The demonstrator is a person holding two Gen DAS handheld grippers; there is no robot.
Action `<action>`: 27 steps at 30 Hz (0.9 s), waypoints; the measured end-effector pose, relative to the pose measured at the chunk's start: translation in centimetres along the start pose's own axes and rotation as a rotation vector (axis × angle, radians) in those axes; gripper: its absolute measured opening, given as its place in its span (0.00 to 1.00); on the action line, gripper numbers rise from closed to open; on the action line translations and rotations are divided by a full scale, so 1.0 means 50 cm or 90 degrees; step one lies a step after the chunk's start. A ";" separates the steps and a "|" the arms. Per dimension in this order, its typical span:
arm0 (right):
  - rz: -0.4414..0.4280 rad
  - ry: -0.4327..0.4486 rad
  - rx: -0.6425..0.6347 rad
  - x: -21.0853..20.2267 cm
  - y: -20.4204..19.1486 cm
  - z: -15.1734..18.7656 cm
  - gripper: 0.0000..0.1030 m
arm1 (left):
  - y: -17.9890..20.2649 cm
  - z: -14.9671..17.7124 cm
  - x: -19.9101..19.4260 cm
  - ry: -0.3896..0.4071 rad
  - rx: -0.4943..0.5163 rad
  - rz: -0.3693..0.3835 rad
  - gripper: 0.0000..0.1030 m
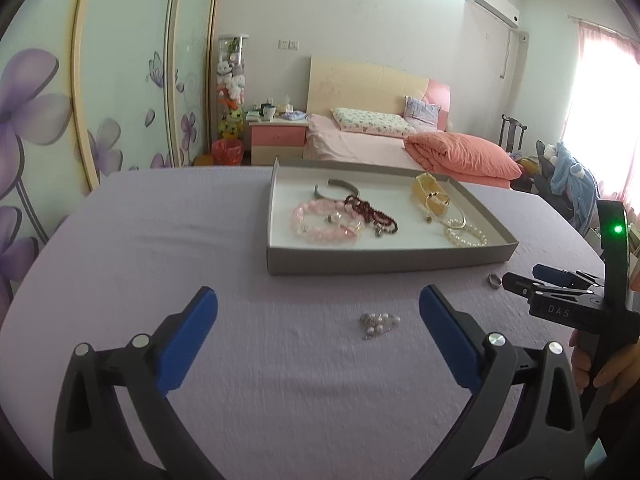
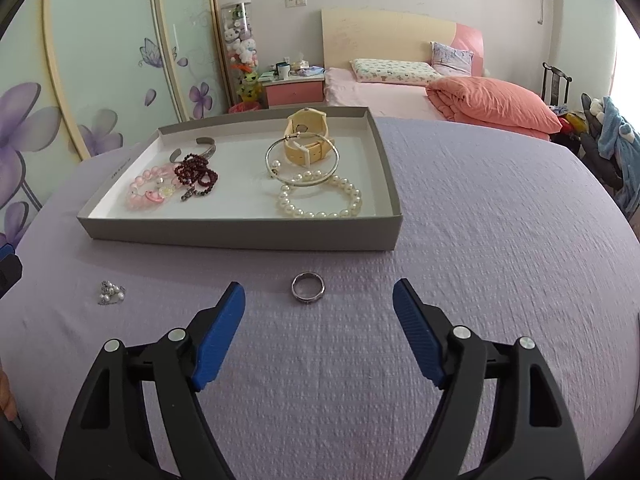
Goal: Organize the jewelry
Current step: 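Move the right tool to the silver ring and grasp it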
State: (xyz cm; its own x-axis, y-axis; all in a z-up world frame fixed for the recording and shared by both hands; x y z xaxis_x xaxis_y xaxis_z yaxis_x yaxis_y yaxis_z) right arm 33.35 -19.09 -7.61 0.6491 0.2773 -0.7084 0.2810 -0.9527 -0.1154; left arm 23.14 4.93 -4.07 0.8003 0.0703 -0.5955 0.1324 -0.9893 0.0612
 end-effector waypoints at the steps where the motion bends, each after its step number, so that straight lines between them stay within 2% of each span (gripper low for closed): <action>1: 0.000 -0.004 -0.003 0.003 -0.002 0.001 0.75 | -0.003 0.002 0.002 -0.003 -0.004 0.001 0.98; 6: 0.001 -0.039 -0.012 0.025 -0.009 0.015 0.71 | -0.015 0.015 0.006 -0.007 -0.015 0.002 0.98; 8: 0.003 -0.059 -0.013 0.037 -0.010 0.021 0.63 | -0.019 0.019 0.007 -0.009 -0.020 0.002 0.98; 9: 0.004 -0.068 -0.011 0.042 -0.010 0.022 0.62 | -0.021 0.019 0.007 -0.010 -0.022 0.003 0.98; 11: 0.009 -0.065 -0.009 0.042 -0.009 0.019 0.53 | -0.020 0.019 0.009 -0.012 -0.024 0.005 0.98; 20: 0.016 -0.066 -0.006 0.059 -0.013 -0.005 0.39 | -0.015 0.025 0.009 -0.010 -0.016 0.007 0.98; 27: 0.015 -0.065 -0.004 0.059 -0.010 -0.008 0.38 | -0.002 0.032 0.009 -0.011 0.001 0.008 0.98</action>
State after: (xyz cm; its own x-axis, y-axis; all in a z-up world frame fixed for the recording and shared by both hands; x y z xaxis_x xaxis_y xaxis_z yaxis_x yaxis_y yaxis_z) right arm 35.43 -17.74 -9.37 0.5805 0.2407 -0.7779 0.2715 -0.9579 -0.0937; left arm 22.56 4.87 -5.60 0.7921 0.0558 -0.6078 0.1219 -0.9902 0.0680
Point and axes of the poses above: each gripper's, at about its wrist camera, not at the fingertips, and x roughly the way its jaws point, y to its right, z to its underside, the point moved 3 cm from there along x, roughly the way its jaws point, and after that the axes turned 5 degrees about -z, right-handed, at the moved point
